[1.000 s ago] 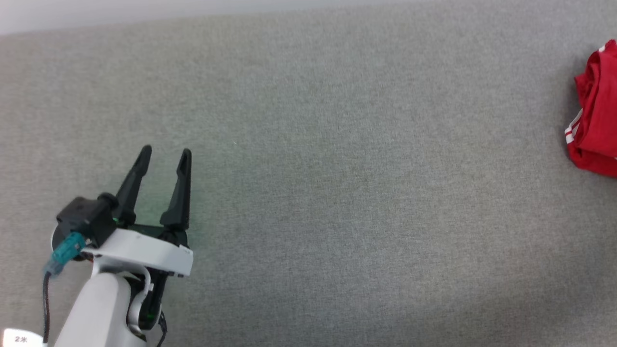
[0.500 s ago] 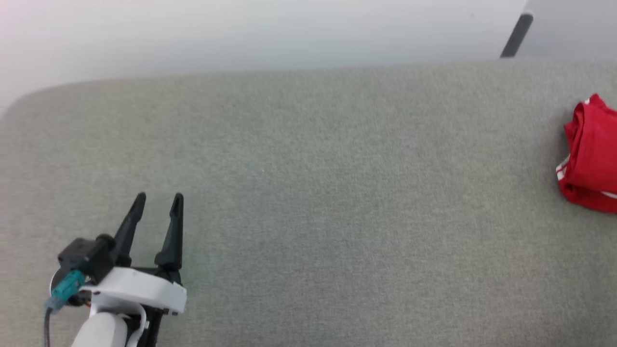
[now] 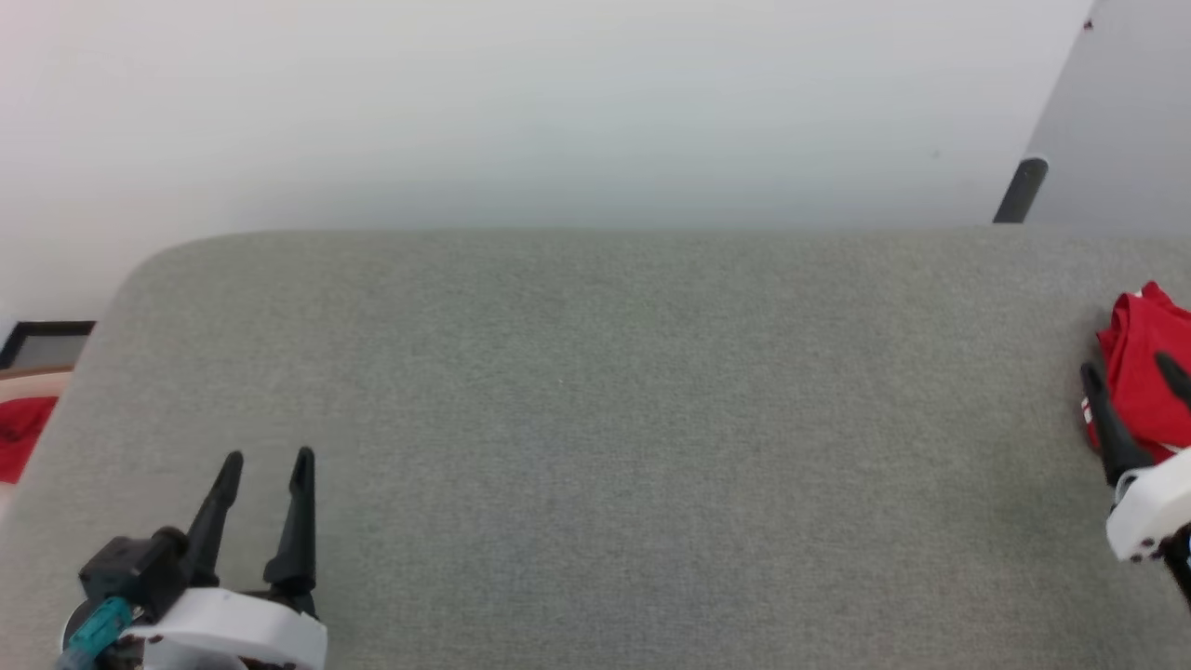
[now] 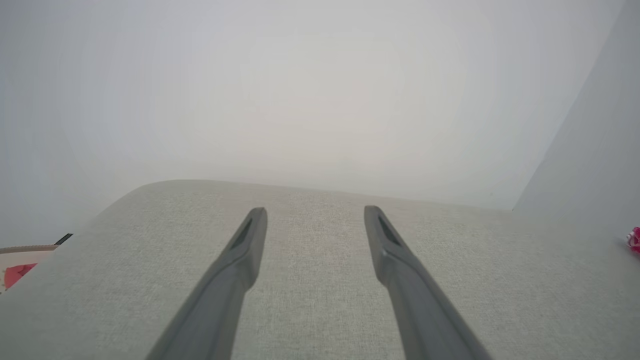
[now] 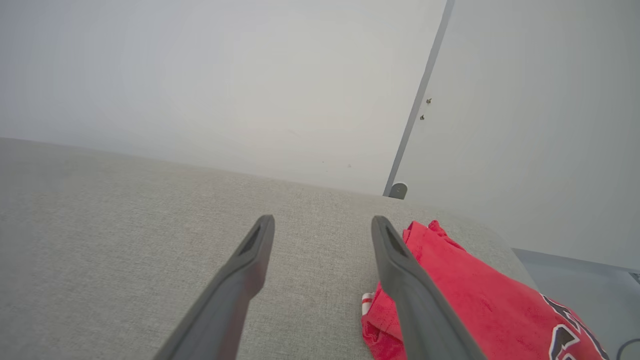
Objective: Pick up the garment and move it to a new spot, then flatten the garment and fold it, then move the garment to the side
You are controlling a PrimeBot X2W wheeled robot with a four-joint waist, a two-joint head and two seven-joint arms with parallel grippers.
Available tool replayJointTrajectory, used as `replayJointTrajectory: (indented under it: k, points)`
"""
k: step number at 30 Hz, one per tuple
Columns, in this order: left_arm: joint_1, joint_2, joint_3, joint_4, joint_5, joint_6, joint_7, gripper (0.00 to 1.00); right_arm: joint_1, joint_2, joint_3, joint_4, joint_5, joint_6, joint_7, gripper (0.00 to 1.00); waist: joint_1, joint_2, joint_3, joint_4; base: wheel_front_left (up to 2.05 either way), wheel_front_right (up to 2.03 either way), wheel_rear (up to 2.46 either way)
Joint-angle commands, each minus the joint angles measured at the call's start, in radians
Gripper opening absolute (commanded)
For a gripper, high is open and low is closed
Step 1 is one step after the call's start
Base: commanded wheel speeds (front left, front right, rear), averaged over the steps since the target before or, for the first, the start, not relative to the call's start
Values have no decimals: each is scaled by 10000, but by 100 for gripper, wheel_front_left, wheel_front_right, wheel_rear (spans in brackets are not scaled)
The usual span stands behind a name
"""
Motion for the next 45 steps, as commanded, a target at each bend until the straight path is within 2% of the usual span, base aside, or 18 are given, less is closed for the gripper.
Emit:
replayJointTrajectory:
  k: [1,11,19,25,34,45]
  points:
    - [164,26,82,-61,41,-21,0,100,354,117,-249,-210,-129,-15,-57,100,0,0,-248,228,0,0,0]
    - [807,195,316,-353,-72,-21,0,100,2612,1426,-2087,-2089,-1184,-15,-88,100,0,0,-539,568,0,0,0]
    - [1097,436,172,-552,65,-21,0,100,3919,2316,-2892,-3425,-1641,-13,254,100,0,0,-678,826,0,0,0]
    - [1107,391,192,-606,293,-21,-1,100,4662,2785,-3116,-4104,-1765,-15,498,100,0,0,-730,958,0,0,0]
    - [1154,436,0,-725,191,-21,0,100,5314,3223,-3322,-4552,-1785,-13,573,100,0,0,-721,993,0,0,0]
    - [1143,518,-193,-743,348,-21,-1,100,5575,3345,-3232,-4613,-1636,-13,567,100,0,0,-652,962,0,0,0]
